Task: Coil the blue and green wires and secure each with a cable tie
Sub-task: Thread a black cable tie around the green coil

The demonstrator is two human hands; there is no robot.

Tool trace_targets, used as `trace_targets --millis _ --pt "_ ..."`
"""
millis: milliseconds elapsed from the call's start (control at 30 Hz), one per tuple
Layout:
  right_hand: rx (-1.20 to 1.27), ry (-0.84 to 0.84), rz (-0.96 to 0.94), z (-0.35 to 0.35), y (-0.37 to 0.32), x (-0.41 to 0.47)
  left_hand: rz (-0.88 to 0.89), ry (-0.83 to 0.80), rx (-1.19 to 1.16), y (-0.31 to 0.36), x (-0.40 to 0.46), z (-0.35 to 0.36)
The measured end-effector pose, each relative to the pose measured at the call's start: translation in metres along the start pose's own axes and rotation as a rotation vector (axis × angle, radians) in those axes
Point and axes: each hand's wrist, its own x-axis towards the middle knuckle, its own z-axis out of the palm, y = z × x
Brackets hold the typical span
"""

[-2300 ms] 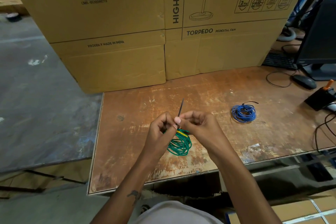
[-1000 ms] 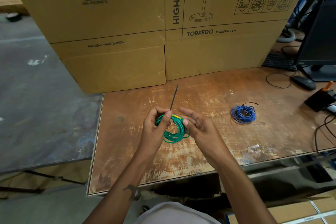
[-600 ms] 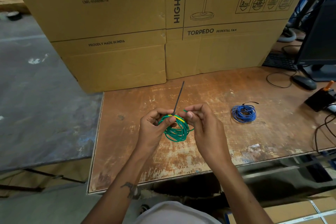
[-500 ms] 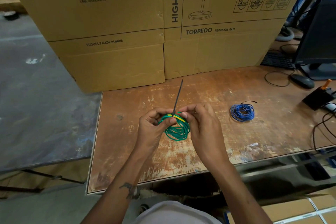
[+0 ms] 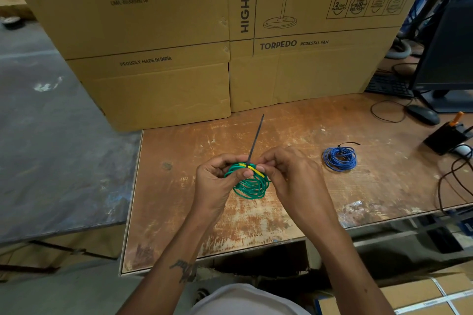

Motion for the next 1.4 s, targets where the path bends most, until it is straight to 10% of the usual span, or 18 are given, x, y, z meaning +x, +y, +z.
trace_targets --millis 433,900,1400 --pt "-0.144 -0.021 -0.061 0.000 0.006 -0.001 0.008 -0.051 0.150 -0.002 0.002 0.000" --pt "0.718 0.156 0.292 0.019 0.023 -0.007 -0.071 -0.076 0.070 0.000 0.003 0.008" --pt "0.599 0.086 0.234 0.019 0.035 -0.006 -0.056 -0.109 0.070 -0.006 0.000 0.012"
